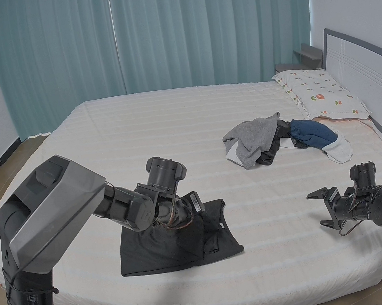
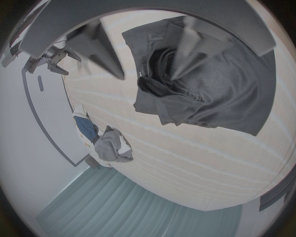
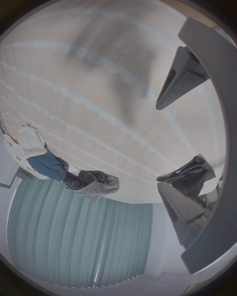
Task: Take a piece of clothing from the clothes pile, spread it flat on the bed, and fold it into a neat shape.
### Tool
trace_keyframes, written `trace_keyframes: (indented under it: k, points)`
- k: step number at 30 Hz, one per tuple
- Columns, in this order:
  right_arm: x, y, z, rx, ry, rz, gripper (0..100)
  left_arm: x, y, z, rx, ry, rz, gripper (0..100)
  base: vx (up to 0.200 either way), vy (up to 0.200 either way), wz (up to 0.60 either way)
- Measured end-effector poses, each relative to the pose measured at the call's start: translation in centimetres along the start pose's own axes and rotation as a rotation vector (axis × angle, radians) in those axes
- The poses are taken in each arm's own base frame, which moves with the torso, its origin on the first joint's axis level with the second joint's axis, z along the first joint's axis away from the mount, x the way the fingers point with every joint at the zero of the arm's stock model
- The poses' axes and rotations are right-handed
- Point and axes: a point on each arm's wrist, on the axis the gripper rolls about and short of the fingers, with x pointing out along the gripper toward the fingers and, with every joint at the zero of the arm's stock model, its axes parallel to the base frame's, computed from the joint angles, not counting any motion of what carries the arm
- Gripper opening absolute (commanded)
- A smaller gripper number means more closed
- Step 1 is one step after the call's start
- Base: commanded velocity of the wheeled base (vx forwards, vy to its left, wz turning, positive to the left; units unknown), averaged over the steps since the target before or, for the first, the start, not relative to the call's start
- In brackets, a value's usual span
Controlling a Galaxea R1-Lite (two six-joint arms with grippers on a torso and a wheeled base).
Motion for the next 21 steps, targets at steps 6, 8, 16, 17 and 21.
trace_keyframes:
  k: [6, 8, 16, 17, 21]
  points:
    - [0.0, 0.0, 0.0, -0.001, 0.000, 0.000, 100, 0.1, 0.1, -0.3, -0.014, 0.009, 0.009, 100, 0.000, 0.000, 0.00]
    - [0.0, 0.0, 0.0, 0.000, 0.001, -0.001, 100, -0.2, 0.1, -0.3, -0.033, 0.008, 0.008, 100, 0.000, 0.000, 0.00]
    - [0.0, 0.1, -0.1, -0.003, 0.003, 0.001, 100, -3.0, 1.5, 0.2, -0.146, 0.001, 0.023, 100, 0.000, 0.000, 0.00]
    - [0.0, 0.1, -0.1, -0.005, 0.003, 0.002, 100, -3.4, 1.9, 0.2, -0.164, 0.002, 0.029, 100, 0.000, 0.000, 0.00]
    - [0.0, 0.3, -0.5, -0.013, 0.010, 0.005, 100, -4.8, 4.0, 0.1, -0.253, 0.011, 0.056, 100, 0.000, 0.000, 0.00]
